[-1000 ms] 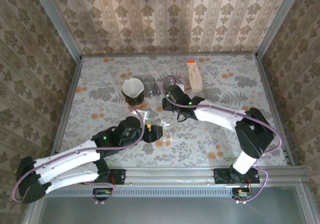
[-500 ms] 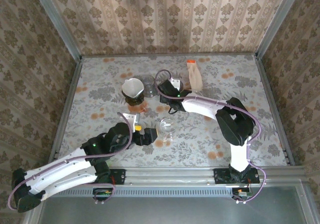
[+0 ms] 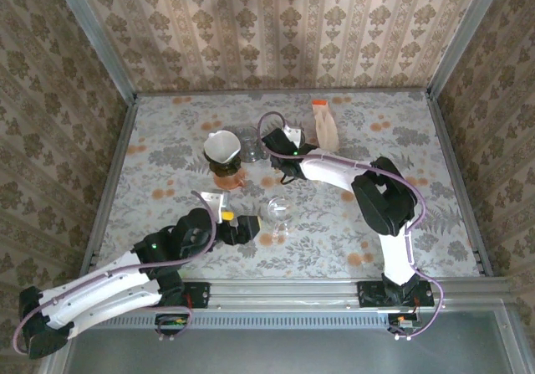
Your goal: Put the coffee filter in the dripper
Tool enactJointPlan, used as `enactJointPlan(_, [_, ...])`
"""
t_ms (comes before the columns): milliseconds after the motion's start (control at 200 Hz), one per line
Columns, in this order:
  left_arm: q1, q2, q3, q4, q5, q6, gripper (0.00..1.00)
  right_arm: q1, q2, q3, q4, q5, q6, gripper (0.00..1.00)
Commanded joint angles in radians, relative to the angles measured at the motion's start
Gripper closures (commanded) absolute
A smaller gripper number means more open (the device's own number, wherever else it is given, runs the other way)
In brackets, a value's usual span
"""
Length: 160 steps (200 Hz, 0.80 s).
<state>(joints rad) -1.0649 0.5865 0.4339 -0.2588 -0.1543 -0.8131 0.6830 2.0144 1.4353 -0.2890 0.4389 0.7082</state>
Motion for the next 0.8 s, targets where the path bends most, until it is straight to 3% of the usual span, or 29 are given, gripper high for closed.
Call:
enactJointPlan(0, [0.006, -0.013, -0.015, -0.004, -0.007, -0.025, 0.0, -0.007, 0.017, 0.021, -0.02, 0.025, -0.023, 0.72])
enactJointPlan(410, [0.005, -0.013, -0.017, 0.0, -0.007, -0.026, 0.0, -0.002, -0.09, -0.047, 0.051, 0.022, -0.139, 0.89])
enactJointPlan(640, [0.007, -0.014, -0.009, -0.005, -0.014, -0.012, 0.0, 0.029, -0.328, -0.17, 0.035, 0.006, -0.197, 0.9])
enactJointPlan(795, [0.009, -0.024, 0.012, -0.023, -0.028, 0.01, 0.0, 0.058, -0.537, -0.28, -0.045, -0.07, -0.208, 0.9])
